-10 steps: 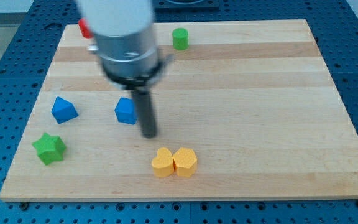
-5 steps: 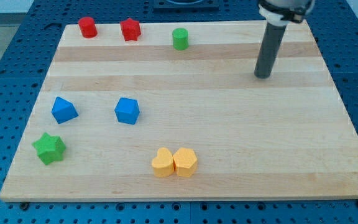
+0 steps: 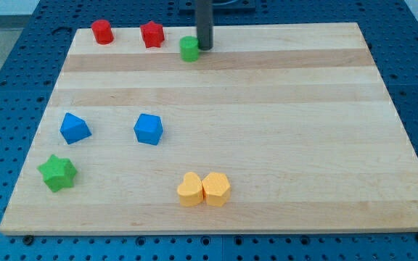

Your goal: Push the green circle closer to the blue triangle

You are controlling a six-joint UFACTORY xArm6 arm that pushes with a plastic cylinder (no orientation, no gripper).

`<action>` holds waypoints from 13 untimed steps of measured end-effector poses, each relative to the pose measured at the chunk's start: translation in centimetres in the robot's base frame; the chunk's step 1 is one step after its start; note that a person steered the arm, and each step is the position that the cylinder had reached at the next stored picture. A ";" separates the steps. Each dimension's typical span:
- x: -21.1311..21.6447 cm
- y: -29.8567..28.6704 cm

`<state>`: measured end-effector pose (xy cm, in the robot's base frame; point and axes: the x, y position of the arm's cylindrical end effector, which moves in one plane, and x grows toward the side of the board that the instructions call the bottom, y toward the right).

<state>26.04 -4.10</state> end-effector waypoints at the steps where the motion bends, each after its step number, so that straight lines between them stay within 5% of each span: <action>1: 3.0 -2.6; 8: 3.0 -19.6; 13: 16.1 -19.7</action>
<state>42.11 -23.80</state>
